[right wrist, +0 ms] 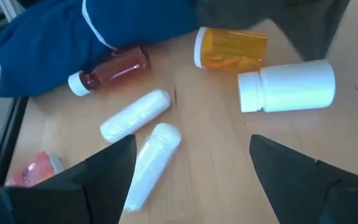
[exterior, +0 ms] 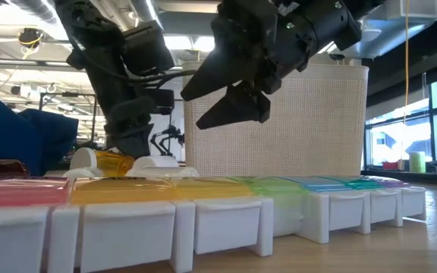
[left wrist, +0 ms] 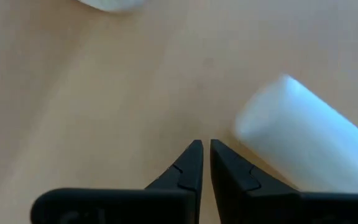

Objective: Pick & place medical supplies in basket/bin
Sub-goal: Put the white pill bottle into the white container

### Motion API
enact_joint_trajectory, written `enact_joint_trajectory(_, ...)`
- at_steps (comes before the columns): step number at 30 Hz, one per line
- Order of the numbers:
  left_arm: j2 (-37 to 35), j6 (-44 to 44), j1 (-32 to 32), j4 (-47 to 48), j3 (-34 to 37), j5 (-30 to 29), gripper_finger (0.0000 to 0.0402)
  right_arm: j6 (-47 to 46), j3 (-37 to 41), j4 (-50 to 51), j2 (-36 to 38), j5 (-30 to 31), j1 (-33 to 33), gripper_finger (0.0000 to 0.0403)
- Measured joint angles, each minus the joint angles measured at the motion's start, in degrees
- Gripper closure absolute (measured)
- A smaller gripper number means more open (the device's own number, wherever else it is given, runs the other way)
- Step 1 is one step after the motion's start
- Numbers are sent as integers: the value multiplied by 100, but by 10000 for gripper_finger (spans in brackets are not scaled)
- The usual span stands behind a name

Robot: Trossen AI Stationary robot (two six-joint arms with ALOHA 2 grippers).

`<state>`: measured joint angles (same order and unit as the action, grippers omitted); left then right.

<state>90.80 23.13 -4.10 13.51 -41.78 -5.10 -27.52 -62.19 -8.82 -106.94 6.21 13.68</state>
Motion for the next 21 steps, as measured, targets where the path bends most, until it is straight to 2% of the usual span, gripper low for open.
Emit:
enact_joint_trajectory(3, 0, -129, -73, -126, 0, -360, 384, -78, 0, -68, 0, 17, 34, 89)
enact_joint_trajectory(7, 0, -876, -163, -400, 0, 143, 389, -78, 0, -57, 0, 161, 85, 89)
enact_joint_trajectory(12, 0, -1988, -166, -763, 0, -33, 390, -193, 0, -47, 0, 194, 89, 89)
enact_joint_trajectory(16, -2, -3072, -166, -919, 0, 193, 397, -226, 0, -37, 0, 239, 89, 89)
enact_joint_trajectory(21, -2, -3286, -166, -841, 0, 385, 399, -228, 0, -35, 0, 239, 89, 89)
